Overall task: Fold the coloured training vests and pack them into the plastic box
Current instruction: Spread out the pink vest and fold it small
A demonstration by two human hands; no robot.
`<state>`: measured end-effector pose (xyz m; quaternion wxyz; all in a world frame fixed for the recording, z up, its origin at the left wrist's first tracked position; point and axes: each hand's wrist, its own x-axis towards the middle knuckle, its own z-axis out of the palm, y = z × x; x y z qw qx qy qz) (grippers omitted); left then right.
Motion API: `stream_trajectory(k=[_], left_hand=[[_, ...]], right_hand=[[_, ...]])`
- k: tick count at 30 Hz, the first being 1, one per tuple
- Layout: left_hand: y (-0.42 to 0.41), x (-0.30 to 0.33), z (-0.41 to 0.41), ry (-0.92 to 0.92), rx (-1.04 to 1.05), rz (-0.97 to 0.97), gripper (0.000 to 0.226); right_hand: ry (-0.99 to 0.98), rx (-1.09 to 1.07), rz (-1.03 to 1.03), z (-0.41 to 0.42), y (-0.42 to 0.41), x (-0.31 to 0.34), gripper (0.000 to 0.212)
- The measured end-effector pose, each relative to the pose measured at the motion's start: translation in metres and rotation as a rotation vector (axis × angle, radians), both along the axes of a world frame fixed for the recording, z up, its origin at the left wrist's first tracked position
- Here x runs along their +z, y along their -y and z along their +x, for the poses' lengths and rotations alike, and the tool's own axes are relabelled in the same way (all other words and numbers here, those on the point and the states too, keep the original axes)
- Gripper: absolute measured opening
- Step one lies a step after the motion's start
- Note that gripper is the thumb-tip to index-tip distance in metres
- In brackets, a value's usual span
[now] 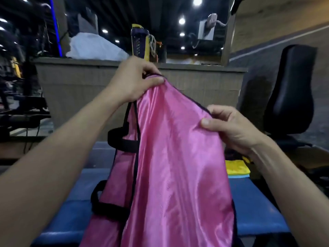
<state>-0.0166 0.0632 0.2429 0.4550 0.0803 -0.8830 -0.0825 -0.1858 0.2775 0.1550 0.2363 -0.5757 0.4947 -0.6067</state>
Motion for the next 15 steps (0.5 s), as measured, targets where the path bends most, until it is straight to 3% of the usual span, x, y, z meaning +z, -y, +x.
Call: stream_trajectory(k=[5,9,15], left_hand=[[0.048,-0.057,-0.005,0.053,0.117,0.08,0.013],[0.077,-0.1,-0.007,0.071,0.205,0.128,0.015],[0.097,-0.128,-0.007,0.012,0.171,0.201,0.018]], right_hand=[[-0.047,0.01,0.229,-0.015,0.019,-0.057,0.037],[-0.145,0.018,0.294,-0.017,0.026,-0.093,0.061],[-0.434,-0.057,0.235,-0.006,0.035,-0.14,0.04]])
